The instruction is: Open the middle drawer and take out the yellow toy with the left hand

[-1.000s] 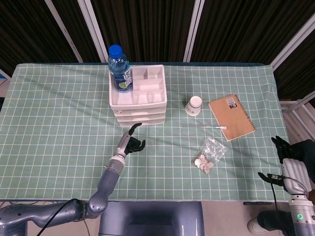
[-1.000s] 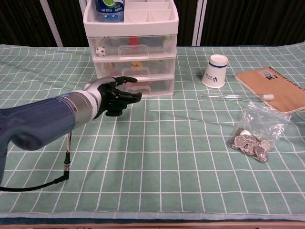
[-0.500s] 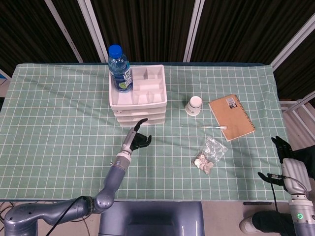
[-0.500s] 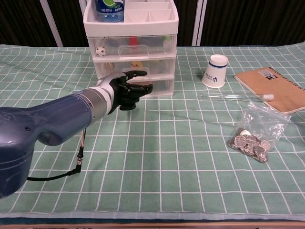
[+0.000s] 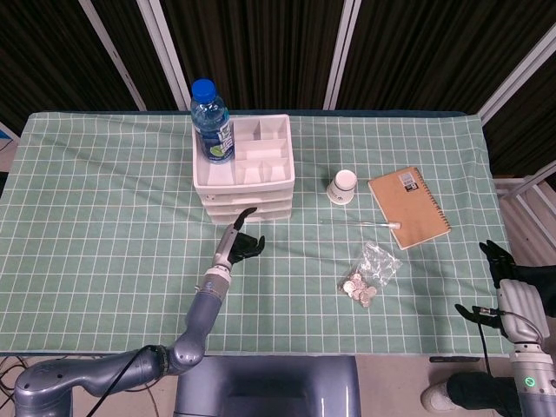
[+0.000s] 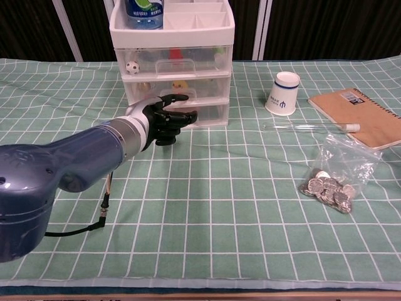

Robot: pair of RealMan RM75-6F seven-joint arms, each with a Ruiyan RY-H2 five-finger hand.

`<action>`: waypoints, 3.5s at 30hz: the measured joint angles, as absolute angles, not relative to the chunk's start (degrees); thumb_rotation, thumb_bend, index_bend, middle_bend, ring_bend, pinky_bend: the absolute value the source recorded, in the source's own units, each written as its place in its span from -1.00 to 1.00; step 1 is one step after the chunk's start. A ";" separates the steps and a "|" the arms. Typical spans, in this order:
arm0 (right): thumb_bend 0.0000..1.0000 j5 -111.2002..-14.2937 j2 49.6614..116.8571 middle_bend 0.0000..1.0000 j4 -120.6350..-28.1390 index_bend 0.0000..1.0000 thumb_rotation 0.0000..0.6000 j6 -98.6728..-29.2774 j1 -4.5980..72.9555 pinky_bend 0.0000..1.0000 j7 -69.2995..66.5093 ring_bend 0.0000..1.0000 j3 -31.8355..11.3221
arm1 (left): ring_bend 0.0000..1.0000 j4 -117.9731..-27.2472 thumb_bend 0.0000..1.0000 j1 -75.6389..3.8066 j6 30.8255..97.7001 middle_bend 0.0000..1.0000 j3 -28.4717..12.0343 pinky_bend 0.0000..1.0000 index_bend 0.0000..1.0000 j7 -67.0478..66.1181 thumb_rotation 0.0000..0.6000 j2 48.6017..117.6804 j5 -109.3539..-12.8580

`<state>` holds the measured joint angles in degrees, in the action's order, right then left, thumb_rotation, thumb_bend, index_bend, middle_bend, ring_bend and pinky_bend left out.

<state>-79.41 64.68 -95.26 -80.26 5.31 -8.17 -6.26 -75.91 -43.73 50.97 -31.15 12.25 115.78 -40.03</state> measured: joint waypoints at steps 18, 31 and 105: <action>-0.87 -79.12 64.57 -1.00 -95.48 -1.00 1.00 -79.92 5.38 -0.55 -8.38 -1.00 -6.29 | 1.00 -72.53 -0.06 -46.31 48.80 1.00 -32.68 1.00 -0.78 12.66 1.00 117.18 -39.49; -0.87 -79.14 64.48 -1.00 -95.60 -1.00 1.00 -79.88 5.35 -0.55 -8.53 -1.00 -6.25 | 1.00 -71.40 -0.06 -48.28 47.80 1.00 -33.40 1.00 -0.63 11.00 1.00 117.35 -37.35; -0.87 -78.72 64.15 -1.00 -96.33 -1.00 1.00 -79.51 5.22 -0.56 -8.73 -1.00 -6.15 | 1.00 -82.25 -0.07 -47.66 67.95 1.00 -21.68 1.00 -0.49 -31.18 1.00 108.59 -46.01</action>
<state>-78.72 64.15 -96.33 -79.51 5.22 -8.73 -6.15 -82.25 -47.66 67.95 -21.68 -31.18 108.59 -46.01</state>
